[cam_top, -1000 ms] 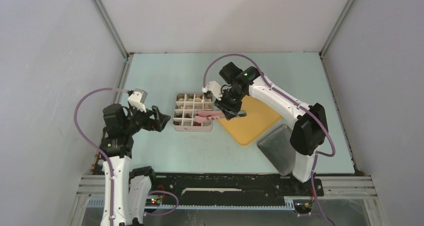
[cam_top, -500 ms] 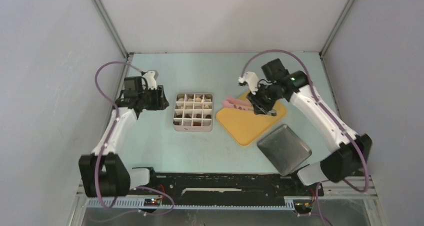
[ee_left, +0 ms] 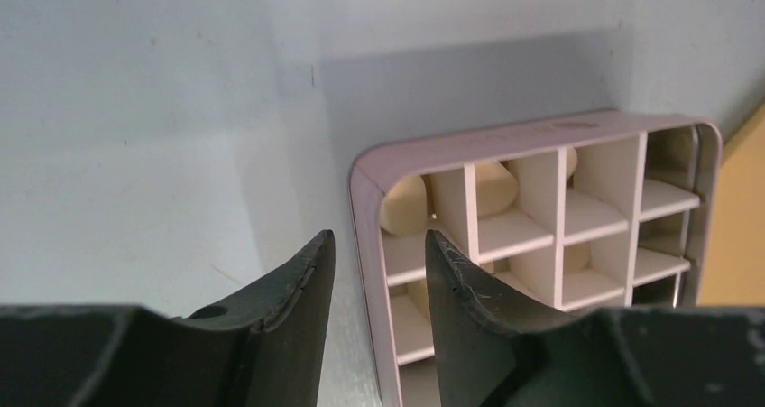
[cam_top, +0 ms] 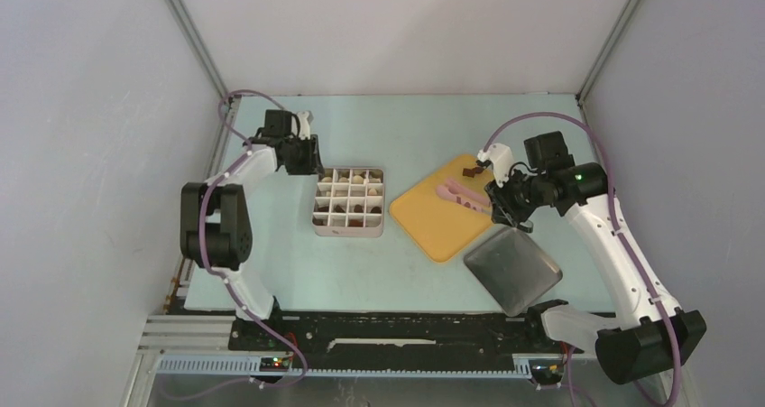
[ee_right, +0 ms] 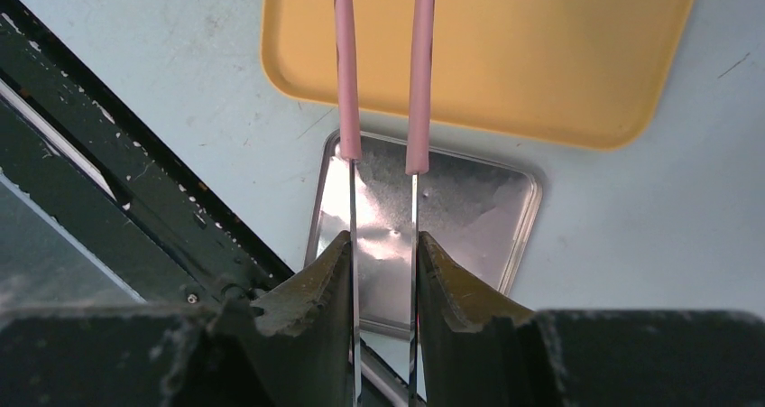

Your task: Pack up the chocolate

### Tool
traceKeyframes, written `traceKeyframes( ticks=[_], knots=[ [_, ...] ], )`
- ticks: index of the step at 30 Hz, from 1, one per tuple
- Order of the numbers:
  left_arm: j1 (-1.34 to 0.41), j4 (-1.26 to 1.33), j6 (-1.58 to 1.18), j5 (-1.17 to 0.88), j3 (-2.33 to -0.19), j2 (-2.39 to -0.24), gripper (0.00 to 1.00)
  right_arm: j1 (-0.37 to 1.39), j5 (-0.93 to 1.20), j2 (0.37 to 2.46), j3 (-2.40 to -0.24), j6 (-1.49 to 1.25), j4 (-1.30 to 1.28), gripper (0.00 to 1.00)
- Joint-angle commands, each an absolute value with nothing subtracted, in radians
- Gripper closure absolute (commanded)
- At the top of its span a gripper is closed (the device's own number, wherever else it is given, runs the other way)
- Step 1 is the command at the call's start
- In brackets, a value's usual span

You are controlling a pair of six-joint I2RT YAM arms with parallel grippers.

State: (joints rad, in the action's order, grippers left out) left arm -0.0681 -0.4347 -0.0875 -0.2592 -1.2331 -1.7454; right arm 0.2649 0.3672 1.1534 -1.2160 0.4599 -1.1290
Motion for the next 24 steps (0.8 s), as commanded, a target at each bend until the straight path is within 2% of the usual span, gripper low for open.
traceKeyframes(
  ticks=[1, 10, 20, 24],
  knots=[
    [-0.071, -0.435, -0.092, -0.222, -1.336, -1.806, 0.56, 0.24, 0.416, 1.128, -1.205, 0.441, -1.101, 0.69],
    [-0.092, -0.492, -0.059, -0.193, -1.412, -1.89, 0.7, 0.229, 0.437, 1.139, -1.205, 0.442, -1.097, 0.69],
    [-0.115, -0.548, -0.012, -0.16, -1.407, -1.876, 0.8, 0.229, 0.442, 1.148, -1.205, 0.442, -1.094, 0.69],
    [-0.125, -0.521, 0.024, -0.142, -1.381, -1.845, 0.96, 0.23, 0.448, 1.156, -1.205, 0.44, -1.092, 0.69]
  ],
)
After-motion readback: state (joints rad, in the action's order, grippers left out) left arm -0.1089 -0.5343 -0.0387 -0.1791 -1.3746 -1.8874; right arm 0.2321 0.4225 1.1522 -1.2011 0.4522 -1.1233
